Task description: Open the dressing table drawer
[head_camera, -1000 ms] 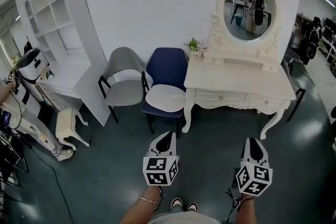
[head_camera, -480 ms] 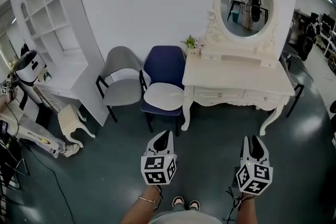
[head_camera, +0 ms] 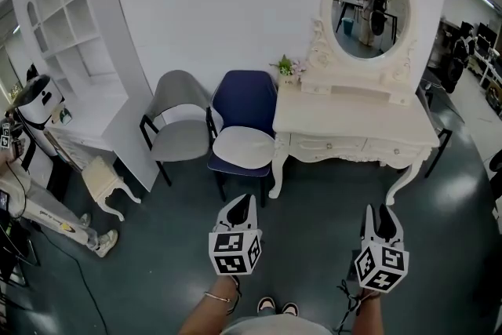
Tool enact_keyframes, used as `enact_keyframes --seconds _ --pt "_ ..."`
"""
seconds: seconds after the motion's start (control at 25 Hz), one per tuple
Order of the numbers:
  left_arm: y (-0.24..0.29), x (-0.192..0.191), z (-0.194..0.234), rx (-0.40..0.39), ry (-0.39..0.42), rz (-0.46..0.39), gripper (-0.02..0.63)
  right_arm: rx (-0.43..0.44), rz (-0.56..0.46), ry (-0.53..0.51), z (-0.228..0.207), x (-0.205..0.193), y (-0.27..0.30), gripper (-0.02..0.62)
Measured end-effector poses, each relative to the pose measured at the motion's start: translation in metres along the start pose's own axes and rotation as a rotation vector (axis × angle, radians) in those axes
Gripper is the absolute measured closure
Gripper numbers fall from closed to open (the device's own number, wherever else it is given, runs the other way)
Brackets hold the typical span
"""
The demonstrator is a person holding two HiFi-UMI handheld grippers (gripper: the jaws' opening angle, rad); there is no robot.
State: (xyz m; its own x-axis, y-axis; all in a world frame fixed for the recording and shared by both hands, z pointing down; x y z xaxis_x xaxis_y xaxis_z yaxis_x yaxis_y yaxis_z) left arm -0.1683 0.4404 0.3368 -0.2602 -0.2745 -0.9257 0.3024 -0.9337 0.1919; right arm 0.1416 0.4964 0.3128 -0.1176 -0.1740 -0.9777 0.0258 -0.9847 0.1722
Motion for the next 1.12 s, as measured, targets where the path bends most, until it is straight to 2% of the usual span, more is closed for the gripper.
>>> enact_keyframes --seconds 0.2,0.6,1.12 --pt "0.006 0.003 0.017 -0.014 0.012 0.014 0.584 -0.027 0.0 0.014 0.009 0.0 0.005 0.466" --pt "0.015 0.003 0.052 0.031 -0.015 0.028 0.584 -0.058 0.027 0.037 0.015 -0.011 0.01 0.476" --pt "0.066 0.027 0.07 0.082 -0.035 -0.013 0.584 -0.023 0.014 0.038 0.009 0.002 0.081 0.476"
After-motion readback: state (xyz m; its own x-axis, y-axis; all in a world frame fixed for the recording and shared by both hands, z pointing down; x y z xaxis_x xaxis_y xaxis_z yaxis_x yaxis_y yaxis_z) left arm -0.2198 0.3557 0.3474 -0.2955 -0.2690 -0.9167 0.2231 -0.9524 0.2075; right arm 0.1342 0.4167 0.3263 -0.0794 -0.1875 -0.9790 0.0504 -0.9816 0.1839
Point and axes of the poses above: the fingertips, and each gripper's own axes: y forward along the fingers, z to its left, x out of its top, the point moved 1 cm from there along -y, backward along the fingers, and after that the axes turned 12 degrees about -y, right-handed, at the moved point
